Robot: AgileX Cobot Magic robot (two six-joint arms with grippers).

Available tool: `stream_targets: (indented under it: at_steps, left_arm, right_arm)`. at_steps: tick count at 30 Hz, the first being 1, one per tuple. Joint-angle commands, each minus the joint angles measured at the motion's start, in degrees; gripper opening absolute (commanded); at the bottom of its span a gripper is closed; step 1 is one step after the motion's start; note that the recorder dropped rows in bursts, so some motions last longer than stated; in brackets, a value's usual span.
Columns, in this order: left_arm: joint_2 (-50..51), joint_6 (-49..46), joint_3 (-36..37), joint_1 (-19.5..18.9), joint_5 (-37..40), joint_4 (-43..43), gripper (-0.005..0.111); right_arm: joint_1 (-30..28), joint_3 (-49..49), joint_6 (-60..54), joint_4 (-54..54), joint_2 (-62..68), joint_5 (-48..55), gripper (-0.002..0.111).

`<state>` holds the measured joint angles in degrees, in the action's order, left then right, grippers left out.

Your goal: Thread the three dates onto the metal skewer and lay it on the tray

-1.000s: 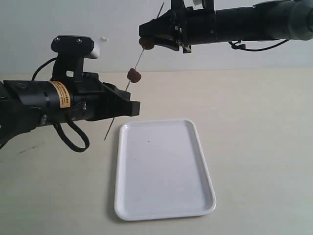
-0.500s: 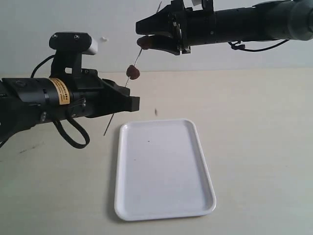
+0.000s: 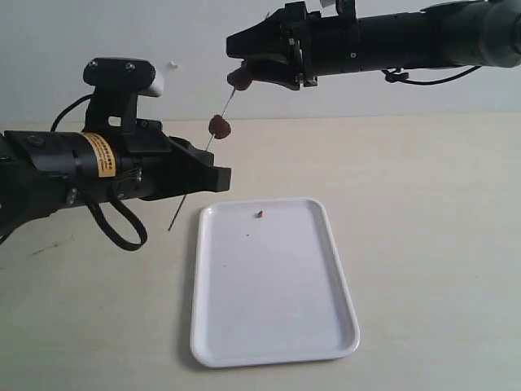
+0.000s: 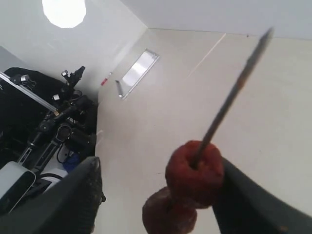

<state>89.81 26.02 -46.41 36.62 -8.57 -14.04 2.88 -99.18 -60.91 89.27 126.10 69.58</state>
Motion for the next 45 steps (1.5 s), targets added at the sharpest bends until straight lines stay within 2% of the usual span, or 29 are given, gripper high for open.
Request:
stream_targets:
  at_steps: [1,14,26,34,39,45]
  left_arm:
    - [-0.09,-0.26,-0.41,-0.09,0.07,-0.38,0.0]
    - [-0.09,-0.34,-0.41,-0.09,0.33,-0.74,0.0]
    - [-0.09,0.83,-0.2,0.13,8.57,-0.74,0.0]
    - [-0.09,1.45,-0.2,4.78,13.68,-0.6,0.0]
    - [-0.09,4.02,0.36,7.5,18.9,-0.37,0.0]
    - [-0.09,7.41,5.16,8.82,16.49,-0.37,0.0]
  right_arm:
    - [-1.34,-0.03,-0.98,0.68,-0.08,0.39,0.062]
    - [-3.15,-0.03,-2.23,0.7,-0.08,0.39,0.062]
    - [-10.95,-0.03,0.26,0.96,-0.08,0.39,0.062]
    - [-11.6,-0.03,3.25,-0.18,-0.08,0.39,0.062]
    - [-11.62,-0.03,4.06,-4.61,-0.08,0.39,0.062]
    - [-11.62,-0.03,5.41,-6.71,-0.08,0.39,0.062]
